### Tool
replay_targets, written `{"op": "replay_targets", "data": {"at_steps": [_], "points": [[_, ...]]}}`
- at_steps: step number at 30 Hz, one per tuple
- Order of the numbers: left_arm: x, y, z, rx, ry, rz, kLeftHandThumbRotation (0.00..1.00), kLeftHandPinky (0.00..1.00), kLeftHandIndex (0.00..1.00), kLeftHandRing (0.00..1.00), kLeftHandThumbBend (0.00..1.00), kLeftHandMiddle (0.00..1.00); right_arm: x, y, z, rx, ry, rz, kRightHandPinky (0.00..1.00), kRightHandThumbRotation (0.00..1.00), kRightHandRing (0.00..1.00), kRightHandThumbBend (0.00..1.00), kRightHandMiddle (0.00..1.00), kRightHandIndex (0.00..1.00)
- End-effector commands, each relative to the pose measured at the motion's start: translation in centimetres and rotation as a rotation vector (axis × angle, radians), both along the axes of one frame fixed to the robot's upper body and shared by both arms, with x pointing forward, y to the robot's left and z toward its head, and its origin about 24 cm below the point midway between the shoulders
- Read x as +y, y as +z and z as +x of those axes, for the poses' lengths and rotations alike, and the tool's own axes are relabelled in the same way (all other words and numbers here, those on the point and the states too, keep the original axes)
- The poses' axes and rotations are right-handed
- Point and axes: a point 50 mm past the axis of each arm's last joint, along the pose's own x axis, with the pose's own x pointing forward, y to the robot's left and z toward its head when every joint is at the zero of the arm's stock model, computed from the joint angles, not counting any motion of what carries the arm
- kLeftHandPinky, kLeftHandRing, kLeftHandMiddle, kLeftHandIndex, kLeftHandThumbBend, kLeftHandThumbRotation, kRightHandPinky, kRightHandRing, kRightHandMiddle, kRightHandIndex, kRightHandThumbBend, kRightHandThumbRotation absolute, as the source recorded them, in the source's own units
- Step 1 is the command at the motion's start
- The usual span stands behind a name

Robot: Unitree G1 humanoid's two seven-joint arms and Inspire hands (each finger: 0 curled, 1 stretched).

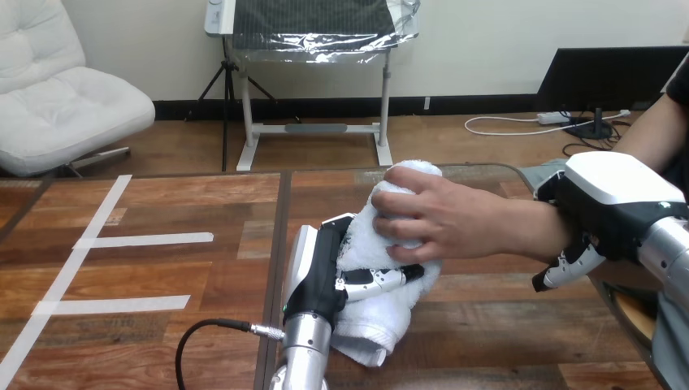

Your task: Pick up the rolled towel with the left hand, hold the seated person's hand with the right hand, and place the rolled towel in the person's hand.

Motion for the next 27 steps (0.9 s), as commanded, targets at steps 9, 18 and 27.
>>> {"op": "replay_targets", "data": {"at_steps": [9,18,27], "points": [[-1.72,2.97,2.19,-0.100,-0.241,0.132,0.50,0.86,0.95,0.91,0.81,0.91,1.16,2.96,0.48,-0.107,0.089,-0.010,0.70,0.00,0.78,0.85,0.81,0.80],[-1.61,2.88,2.25,-0.079,-0.296,0.167,0.61,0.98,1.00,0.99,0.97,0.99,1.14,2.82,0.48,-0.104,0.096,-0.020,0.80,0.00,0.88,0.86,0.90,0.86],[-1.54,2.74,2.18,-0.072,-0.306,0.194,0.68,1.00,1.00,1.00,1.00,1.00,1.20,2.78,0.39,-0.107,0.100,-0.032,0.85,0.00,0.93,0.87,0.94,0.88]]}}
